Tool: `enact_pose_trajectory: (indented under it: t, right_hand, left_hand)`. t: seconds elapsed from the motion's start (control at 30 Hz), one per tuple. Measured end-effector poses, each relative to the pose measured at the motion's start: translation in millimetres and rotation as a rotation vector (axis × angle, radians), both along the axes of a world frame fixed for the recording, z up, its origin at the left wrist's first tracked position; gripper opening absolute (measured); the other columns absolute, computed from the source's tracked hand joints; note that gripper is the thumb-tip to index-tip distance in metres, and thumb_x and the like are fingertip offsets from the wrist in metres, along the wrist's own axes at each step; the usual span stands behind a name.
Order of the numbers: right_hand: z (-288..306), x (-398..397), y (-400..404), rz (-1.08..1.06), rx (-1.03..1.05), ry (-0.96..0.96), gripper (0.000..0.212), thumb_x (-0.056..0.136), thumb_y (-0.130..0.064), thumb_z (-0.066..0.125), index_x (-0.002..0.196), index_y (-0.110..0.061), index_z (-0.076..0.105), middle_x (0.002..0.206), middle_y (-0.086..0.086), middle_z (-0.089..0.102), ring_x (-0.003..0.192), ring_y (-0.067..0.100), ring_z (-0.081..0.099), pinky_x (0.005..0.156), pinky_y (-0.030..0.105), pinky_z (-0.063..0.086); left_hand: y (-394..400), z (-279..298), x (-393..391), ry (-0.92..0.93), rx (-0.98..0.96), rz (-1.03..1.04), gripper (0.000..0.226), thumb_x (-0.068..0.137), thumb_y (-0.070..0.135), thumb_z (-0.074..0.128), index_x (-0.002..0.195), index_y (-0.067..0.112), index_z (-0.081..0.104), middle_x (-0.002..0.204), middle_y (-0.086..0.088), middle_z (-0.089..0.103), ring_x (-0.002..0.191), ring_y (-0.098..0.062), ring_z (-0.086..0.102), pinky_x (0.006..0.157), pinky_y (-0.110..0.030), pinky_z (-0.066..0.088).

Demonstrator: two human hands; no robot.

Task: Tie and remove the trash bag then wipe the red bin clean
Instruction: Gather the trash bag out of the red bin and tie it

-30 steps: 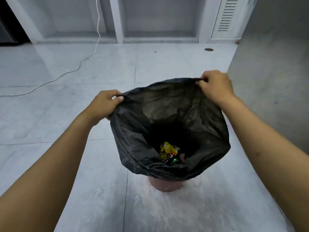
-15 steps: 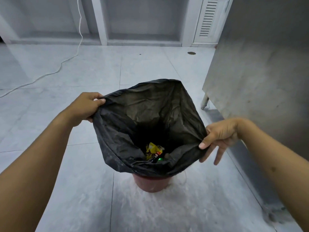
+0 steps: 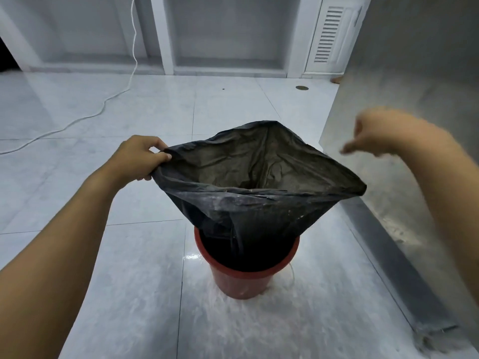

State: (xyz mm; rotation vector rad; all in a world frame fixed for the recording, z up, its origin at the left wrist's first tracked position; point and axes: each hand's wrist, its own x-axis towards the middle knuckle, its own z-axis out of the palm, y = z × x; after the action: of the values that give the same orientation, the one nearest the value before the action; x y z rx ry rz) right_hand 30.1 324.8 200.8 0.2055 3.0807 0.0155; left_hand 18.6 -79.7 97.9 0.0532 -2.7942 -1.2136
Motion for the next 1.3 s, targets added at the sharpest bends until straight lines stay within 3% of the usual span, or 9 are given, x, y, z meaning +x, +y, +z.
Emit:
enact_pose_trajectory:
  t: [0.17,0.27,0.43,0.67,0.77,0.83,0.93,1.1,1.3]
  right_hand:
    - [0,57,-128,0.701,-0.56,0.044,0.056,0.064,-0.07,0.069,0.104,-0.034,0.058,0.096,-0.017,0.065,0.089,0.004,0.061,0.081,0.031,0.05]
    - [-44,77,-183,0.911,-0.202,0.042,0.092,0.062,-0.066,0.073,0.137,-0.027,0.036,0.127,-0.007,0.052,0.112,0.016,0.053,0.099,0.047,0.038]
    - [-82,33,-193,0.659,0.005,0.325,0.099,0.077,-0.04,0.071,0.151,-0.015,0.01,0.159,0.01,0.009,0.14,0.034,0.025,0.111,0.063,0.021]
    - [-84,-15,-198,0.689,-0.102,0.106,0.083,0.082,-0.034,0.058,0.15,-0.04,0.011,0.163,0.003,-0.014,0.149,0.033,-0.01,0.111,0.07,0.0]
    - [-83,-21,-199,0.704,-0.052,0.063,0.045,0.087,-0.035,0.051,0.132,-0.035,0.046,0.161,0.005,0.016,0.149,0.031,-0.006,0.108,0.072,-0.009]
    - [-79,-25,-195,0.689,-0.046,0.153,0.022,0.089,-0.035,0.046,0.106,-0.026,0.057,0.127,0.005,0.055,0.141,0.029,0.027,0.11,0.07,-0.007]
    - [-75,-23,-188,0.669,-0.088,0.191,0.014,0.091,-0.032,0.042,0.086,-0.02,0.049,0.081,-0.002,0.055,0.099,0.028,0.056,0.113,0.065,0.004]
    - [-76,-18,-178,0.706,-0.099,0.294,0.016,0.095,-0.026,0.041,0.1,-0.015,0.051,0.088,0.003,0.062,0.087,0.031,0.058,0.09,0.045,0.029]
    - [-75,-11,-182,0.799,-0.154,0.348,0.018,0.094,-0.018,0.045,0.105,-0.018,0.059,0.1,0.001,0.063,0.094,0.025,0.056,0.068,0.032,0.03]
  left_hand:
    - [8,13,2,0.162,-0.052,0.028,0.013,0.085,0.034,0.067,0.075,0.026,0.07,0.06,0.002,0.066,0.058,-0.009,0.056,0.057,-0.026,0.041]
    - [14,23,4,0.197,0.058,-0.012,0.014,0.083,0.032,0.071,0.076,0.021,0.07,0.061,-0.006,0.066,0.057,-0.011,0.056,0.059,-0.027,0.046]
    - [20,34,18,0.106,0.231,-0.128,0.015,0.083,0.026,0.075,0.08,0.012,0.071,0.061,-0.002,0.056,0.051,-0.003,0.045,0.044,-0.014,0.033]
    - [26,42,31,-0.041,0.334,-0.415,0.022,0.082,0.022,0.076,0.077,0.01,0.059,0.058,0.01,0.056,0.054,-0.006,0.049,0.051,-0.015,0.037]
    - [26,44,30,-0.149,0.206,-0.426,0.039,0.066,0.036,0.086,0.087,0.019,0.058,0.07,-0.004,0.063,0.063,-0.012,0.054,0.058,-0.024,0.041]
    - [24,41,28,-0.211,-0.028,-0.375,0.046,0.061,0.039,0.087,0.092,0.031,0.055,0.078,-0.004,0.07,0.068,-0.016,0.059,0.064,-0.031,0.046]
    - [24,30,24,0.012,-0.126,-0.251,0.022,0.078,0.02,0.074,0.089,0.029,0.057,0.077,-0.004,0.069,0.073,-0.022,0.059,0.066,-0.033,0.046]
    - [28,13,10,0.126,0.117,0.021,0.011,0.088,0.016,0.056,0.078,0.019,0.058,0.051,0.01,0.05,0.051,-0.013,0.04,0.044,-0.02,0.033]
    - [59,17,4,-0.041,0.397,-0.028,0.014,0.088,0.008,0.051,0.092,0.014,0.064,0.076,-0.006,0.064,0.056,-0.017,0.057,0.05,-0.026,0.046]
